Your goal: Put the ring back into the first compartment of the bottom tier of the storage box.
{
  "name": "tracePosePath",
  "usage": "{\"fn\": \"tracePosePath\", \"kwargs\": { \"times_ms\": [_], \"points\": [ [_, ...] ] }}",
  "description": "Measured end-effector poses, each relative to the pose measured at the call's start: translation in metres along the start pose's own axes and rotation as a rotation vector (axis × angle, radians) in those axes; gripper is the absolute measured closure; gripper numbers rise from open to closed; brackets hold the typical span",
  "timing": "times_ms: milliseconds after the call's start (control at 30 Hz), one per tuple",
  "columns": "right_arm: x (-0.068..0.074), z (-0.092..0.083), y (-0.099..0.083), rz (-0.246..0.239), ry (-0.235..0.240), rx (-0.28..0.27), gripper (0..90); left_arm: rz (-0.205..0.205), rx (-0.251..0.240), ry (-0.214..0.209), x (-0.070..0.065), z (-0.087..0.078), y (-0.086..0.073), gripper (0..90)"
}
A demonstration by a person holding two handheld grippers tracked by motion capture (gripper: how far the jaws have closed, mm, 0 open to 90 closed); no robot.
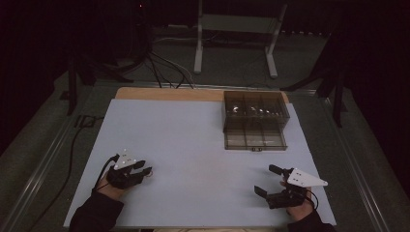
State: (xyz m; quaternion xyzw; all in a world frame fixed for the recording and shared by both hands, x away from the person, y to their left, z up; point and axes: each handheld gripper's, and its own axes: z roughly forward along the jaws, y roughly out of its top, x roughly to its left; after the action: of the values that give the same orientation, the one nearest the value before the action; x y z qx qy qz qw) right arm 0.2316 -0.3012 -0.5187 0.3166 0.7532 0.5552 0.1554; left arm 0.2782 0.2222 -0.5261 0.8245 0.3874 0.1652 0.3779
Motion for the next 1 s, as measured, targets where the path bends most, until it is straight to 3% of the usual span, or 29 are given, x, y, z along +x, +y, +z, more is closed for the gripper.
{"fn": "tracePosePath", "kwargs": {
  "times_ms": [267, 367, 500, 800, 900, 1000],
  "points": [
    [0.000, 0.000, 0.000, 0.001, 0.000, 0.000, 1.0, -0.003, 0.027, -0.020, 0.001, 0.005, 0.000, 74.3],
    [0.000, 0.000, 0.000, 0.001, 0.000, 0.000, 1.0, 0.011, 0.068, -0.029, -0.001, 0.009, 0.000, 75.4],
    [0.000, -0.001, 0.000, 0.001, -0.001, -0.002, 1.0, 0.004, 0.079, -0.026, -0.001, 0.009, 0.001, 80.0],
    [0.000, 0.000, 0.000, 0.003, -0.003, 0.003, 1.0, 0.036, 0.112, -0.002, -0.004, 0.011, 0.005, 87.7],
    [0.000, 0.000, 0.000, 0.003, -0.004, 0.003, 1.1, 0.005, 0.119, -0.003, -0.003, 0.011, 0.006, 88.4],
    [-0.001, 0.000, 0.000, 0.003, -0.005, 0.003, 1.1, 0.000, 0.115, -0.004, -0.003, 0.011, 0.006, 89.7]
  ]
}}
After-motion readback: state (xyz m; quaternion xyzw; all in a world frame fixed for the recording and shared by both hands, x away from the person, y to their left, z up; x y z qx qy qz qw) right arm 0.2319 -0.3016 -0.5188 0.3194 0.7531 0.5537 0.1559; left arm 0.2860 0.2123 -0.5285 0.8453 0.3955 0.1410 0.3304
